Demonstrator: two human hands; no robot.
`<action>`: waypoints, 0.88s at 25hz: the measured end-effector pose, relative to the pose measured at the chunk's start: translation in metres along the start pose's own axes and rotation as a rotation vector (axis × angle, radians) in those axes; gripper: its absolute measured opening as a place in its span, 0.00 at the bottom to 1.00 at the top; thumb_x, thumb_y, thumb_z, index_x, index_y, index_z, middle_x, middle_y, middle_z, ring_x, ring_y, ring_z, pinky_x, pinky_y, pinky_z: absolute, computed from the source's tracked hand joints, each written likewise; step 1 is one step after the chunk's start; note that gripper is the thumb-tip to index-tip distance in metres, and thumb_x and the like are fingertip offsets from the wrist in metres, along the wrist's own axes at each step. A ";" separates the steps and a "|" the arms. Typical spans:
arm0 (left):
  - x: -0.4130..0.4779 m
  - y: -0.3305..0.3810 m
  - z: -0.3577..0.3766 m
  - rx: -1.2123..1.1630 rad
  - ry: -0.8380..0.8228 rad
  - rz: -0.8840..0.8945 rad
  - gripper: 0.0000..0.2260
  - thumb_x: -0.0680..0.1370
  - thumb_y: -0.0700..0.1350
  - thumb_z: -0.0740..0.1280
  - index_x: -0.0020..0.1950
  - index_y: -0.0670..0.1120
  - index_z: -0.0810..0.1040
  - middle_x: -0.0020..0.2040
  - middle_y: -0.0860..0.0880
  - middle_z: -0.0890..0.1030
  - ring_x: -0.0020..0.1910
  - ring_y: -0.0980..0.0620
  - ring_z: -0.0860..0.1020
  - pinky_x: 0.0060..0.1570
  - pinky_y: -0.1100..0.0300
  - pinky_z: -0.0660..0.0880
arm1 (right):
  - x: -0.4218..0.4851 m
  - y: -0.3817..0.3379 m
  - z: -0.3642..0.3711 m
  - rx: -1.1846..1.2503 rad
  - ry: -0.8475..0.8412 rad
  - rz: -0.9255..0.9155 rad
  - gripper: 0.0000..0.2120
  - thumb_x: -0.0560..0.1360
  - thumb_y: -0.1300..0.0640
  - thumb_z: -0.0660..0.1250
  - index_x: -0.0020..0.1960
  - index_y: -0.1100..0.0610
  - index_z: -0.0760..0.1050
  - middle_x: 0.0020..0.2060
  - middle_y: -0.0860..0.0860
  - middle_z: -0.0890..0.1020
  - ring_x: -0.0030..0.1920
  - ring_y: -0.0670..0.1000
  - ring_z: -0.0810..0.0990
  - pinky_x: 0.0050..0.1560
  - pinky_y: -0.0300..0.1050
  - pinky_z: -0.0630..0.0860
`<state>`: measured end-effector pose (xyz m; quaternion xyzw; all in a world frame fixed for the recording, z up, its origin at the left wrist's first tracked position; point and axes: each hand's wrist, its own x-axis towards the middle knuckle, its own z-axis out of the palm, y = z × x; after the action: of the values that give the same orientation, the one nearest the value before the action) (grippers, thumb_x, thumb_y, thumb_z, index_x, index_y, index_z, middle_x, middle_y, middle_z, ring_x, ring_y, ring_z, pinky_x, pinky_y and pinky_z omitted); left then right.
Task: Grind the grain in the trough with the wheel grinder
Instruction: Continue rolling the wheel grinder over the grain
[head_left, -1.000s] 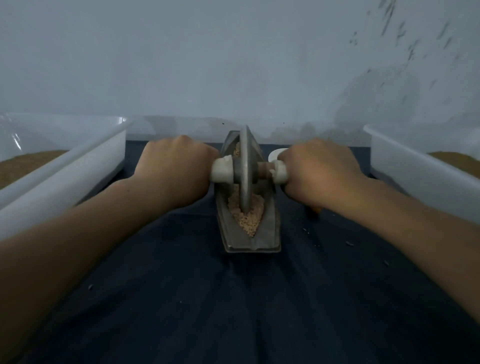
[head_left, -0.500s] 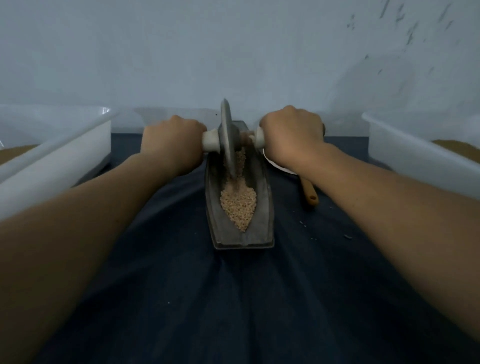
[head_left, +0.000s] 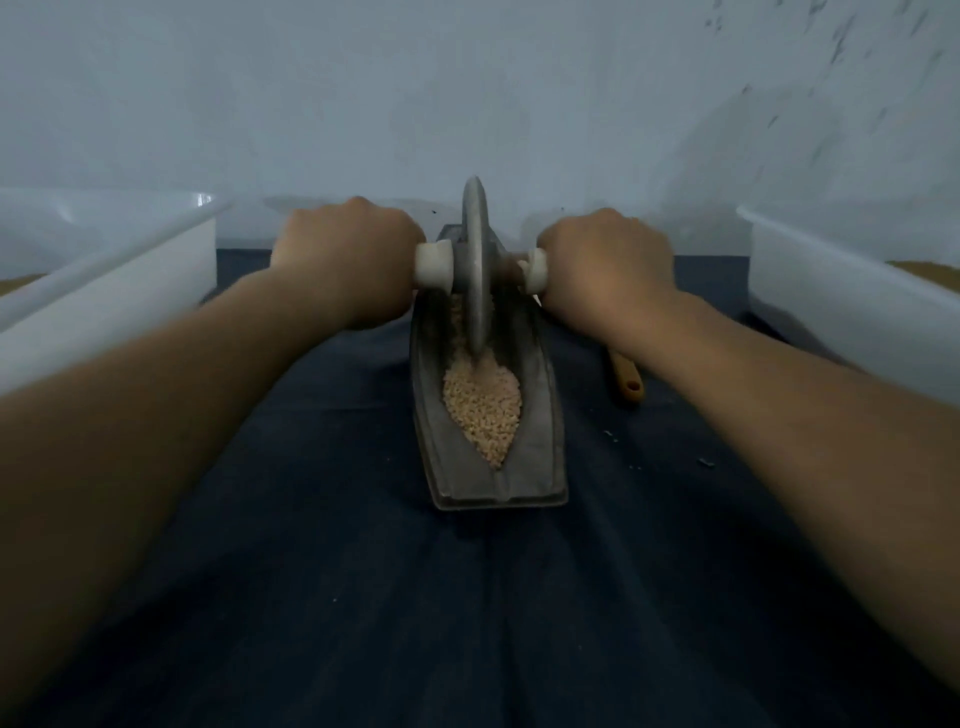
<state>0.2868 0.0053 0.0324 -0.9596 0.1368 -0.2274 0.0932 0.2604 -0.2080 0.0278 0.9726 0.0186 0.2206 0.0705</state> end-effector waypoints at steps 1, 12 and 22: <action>0.007 0.002 0.000 -0.011 -0.014 -0.021 0.06 0.75 0.49 0.66 0.51 0.55 0.79 0.42 0.48 0.77 0.38 0.45 0.75 0.37 0.53 0.69 | 0.007 -0.002 0.001 0.014 0.000 0.017 0.05 0.75 0.55 0.70 0.50 0.52 0.79 0.42 0.52 0.74 0.40 0.55 0.72 0.39 0.46 0.69; -0.055 -0.007 0.000 -0.057 0.109 0.021 0.02 0.73 0.50 0.66 0.43 0.58 0.74 0.35 0.53 0.73 0.31 0.50 0.72 0.28 0.60 0.62 | -0.035 0.008 -0.014 -0.092 0.145 -0.143 0.05 0.68 0.53 0.71 0.42 0.46 0.78 0.30 0.48 0.70 0.28 0.50 0.67 0.28 0.39 0.58; -0.058 0.001 -0.006 -0.030 0.143 0.018 0.05 0.74 0.48 0.68 0.44 0.54 0.72 0.33 0.52 0.66 0.29 0.49 0.66 0.31 0.57 0.62 | -0.037 0.006 -0.012 -0.051 0.144 -0.185 0.07 0.72 0.53 0.71 0.47 0.49 0.74 0.35 0.49 0.73 0.37 0.56 0.74 0.30 0.42 0.57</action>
<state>0.2344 0.0214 0.0139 -0.9409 0.1553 -0.2926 0.0707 0.2220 -0.2148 0.0236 0.9463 0.1077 0.2830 0.1136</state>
